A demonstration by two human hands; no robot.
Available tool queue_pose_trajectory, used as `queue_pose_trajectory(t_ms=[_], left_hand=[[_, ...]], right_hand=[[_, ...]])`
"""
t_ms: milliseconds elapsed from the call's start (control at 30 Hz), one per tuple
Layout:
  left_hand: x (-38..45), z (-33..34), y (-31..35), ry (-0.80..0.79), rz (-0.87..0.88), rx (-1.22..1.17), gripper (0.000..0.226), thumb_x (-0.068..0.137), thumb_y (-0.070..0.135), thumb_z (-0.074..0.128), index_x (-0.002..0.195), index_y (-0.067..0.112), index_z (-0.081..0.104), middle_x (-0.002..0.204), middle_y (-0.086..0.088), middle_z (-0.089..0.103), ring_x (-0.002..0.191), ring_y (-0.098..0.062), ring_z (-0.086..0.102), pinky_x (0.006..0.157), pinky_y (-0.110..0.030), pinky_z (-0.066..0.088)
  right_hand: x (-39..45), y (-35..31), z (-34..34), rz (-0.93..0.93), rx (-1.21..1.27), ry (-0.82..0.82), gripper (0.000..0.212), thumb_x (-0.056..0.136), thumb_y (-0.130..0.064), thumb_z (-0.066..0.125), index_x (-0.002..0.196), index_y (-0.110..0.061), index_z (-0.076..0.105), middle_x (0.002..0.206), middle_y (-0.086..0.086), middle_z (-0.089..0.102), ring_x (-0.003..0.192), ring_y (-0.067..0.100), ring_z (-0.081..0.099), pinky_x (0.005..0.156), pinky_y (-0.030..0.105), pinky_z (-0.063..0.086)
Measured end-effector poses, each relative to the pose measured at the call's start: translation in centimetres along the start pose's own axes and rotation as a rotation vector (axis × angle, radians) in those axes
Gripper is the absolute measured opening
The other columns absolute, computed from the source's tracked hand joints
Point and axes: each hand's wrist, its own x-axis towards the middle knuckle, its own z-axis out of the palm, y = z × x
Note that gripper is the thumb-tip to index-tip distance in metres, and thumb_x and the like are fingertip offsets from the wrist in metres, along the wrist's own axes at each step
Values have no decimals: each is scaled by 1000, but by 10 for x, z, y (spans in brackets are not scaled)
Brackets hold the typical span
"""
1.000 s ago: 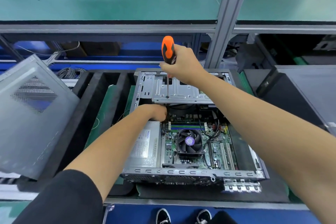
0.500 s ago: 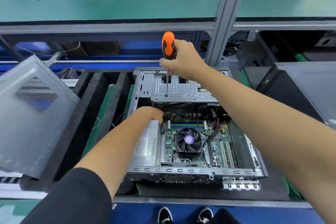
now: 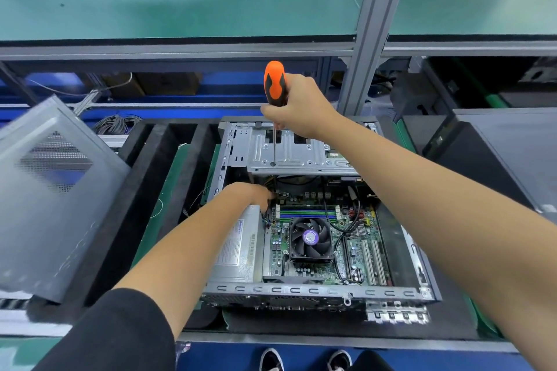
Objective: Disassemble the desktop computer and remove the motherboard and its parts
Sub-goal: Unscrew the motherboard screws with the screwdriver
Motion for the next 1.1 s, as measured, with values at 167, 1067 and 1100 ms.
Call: queue_pose_trajectory(t_ms=[167,1067,1100], left_hand=[[2,0,-2,6,1,-25,68,92,1,42,154,15,17,158,-11,21,136,-29,37,103,-35,38],[-81,-31,-30,228,279,-531,24,95,24,55,106,8,69,102,0,72,94,-8,69,85,-21,54],[-82,-29,-33,250,289,-550,24,95,25,56,104,8,70,99,1,73,90,-6,70,81,-19,54]], right_hand=[[2,0,2,4,1,-15,19,82,-12,66,79,-8,48,71,11,51,78,44,63,67,47,54],[16,-83,-47,-252,111,260,29,95,-16,54,74,-19,33,67,-3,36,61,19,41,58,42,43],[13,-81,-44,-248,92,243,29,94,-16,55,74,-19,34,67,-2,37,61,19,41,59,43,43]])
